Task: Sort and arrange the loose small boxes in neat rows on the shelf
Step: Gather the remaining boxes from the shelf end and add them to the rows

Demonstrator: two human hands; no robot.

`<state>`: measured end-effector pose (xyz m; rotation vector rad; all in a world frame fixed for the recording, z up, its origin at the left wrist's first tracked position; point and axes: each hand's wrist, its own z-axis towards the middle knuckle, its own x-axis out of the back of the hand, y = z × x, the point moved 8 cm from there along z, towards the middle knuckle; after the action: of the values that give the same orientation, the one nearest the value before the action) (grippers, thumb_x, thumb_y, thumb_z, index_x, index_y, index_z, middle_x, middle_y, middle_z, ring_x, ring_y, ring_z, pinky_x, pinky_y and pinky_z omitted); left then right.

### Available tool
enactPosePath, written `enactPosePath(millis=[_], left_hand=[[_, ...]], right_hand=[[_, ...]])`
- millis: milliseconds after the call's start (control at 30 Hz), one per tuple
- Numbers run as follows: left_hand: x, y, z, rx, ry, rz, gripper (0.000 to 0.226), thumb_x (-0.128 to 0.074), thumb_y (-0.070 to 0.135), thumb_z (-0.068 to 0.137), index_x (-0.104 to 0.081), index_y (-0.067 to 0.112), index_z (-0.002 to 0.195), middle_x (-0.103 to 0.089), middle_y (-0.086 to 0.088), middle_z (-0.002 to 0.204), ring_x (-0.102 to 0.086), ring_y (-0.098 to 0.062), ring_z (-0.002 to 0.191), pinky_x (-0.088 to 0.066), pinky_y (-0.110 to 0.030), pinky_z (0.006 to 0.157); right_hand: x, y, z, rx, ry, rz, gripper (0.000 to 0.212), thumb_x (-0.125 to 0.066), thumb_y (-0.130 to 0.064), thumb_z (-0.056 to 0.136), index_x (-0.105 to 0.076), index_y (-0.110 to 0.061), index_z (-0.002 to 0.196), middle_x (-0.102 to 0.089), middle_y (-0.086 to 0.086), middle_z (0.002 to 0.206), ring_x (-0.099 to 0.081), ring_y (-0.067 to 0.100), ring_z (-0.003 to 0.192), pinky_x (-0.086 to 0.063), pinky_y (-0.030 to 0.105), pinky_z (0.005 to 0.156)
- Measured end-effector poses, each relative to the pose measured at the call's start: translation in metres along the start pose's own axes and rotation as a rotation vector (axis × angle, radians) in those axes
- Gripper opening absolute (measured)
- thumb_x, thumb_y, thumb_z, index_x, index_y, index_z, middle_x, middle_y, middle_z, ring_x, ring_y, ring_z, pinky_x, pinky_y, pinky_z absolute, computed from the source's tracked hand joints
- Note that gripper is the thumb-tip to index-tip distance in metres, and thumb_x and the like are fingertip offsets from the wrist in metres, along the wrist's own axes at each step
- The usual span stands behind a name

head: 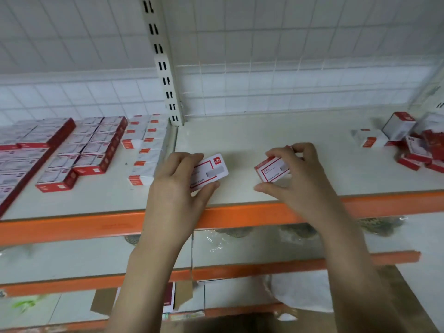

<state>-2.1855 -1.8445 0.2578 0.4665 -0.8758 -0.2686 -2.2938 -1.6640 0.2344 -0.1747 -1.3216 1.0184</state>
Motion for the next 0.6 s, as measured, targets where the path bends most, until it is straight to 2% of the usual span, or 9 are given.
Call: enactPosePath(millis=[100,233,367,467,600], left_hand=[[0.042,-0.039,0.003,-0.012,0.032,0.023,0.044,-0.07,0.027,0.073,-0.061,0.006,0.111,-0.058,-0.007,0.102,-0.057,-0.022,0.087,-0.039,-0.018,0.074],[0.094,-0.095,0.004,-0.008,0.067,0.05,0.044,-0.075,0.022,0.073,-0.061,0.005,0.111,-0.059,-0.008,0.103,-0.057,-0.023,0.088,-0.04,-0.019,0.075],[0.134,-0.143,0.0,-0.005,0.087,0.072,0.044,-0.073,0.027,0.074,-0.061,0.006,0.111,-0.059,-0.008,0.103,-0.058,-0.025,0.089,-0.046,-0.029,0.075],[0.155,-0.173,-0.002,-0.003,0.101,0.16,0.045,-0.067,0.031,0.074,-0.062,0.006,0.111,-0.061,-0.01,0.103,-0.054,-0.03,0.091,-0.042,-0.034,0.078],[0.17,-0.202,-0.003,0.019,0.125,0.193,0.046,-0.067,0.029,0.072,-0.063,0.006,0.111,-0.059,-0.011,0.103,-0.051,-0.031,0.093,-0.042,-0.039,0.079]], right_hand=[[-0.037,-0.042,0.008,0.02,-0.029,-0.007,0.067,-0.081,-0.018,0.067,-0.046,-0.029,0.123,-0.026,-0.008,0.115,-0.047,0.0,0.092,-0.037,0.015,0.086],[-0.08,-0.104,0.016,0.103,0.067,-0.097,0.054,-0.062,0.003,0.079,-0.048,-0.022,0.125,-0.033,0.003,0.12,-0.054,0.012,0.098,-0.039,0.015,0.084],[-0.114,-0.15,0.019,0.132,0.098,-0.167,0.048,-0.068,-0.005,0.08,-0.053,-0.02,0.123,-0.039,0.008,0.124,-0.058,0.017,0.096,-0.049,0.031,0.078],[-0.135,-0.171,0.024,0.14,0.069,-0.243,0.046,-0.072,-0.019,0.079,-0.056,-0.02,0.122,-0.04,0.004,0.131,-0.055,0.02,0.103,-0.045,0.032,0.08],[-0.153,-0.192,0.034,0.171,0.032,-0.24,0.049,-0.069,-0.023,0.081,-0.052,-0.021,0.127,-0.047,0.0,0.119,-0.05,0.02,0.107,-0.048,0.034,0.083]])
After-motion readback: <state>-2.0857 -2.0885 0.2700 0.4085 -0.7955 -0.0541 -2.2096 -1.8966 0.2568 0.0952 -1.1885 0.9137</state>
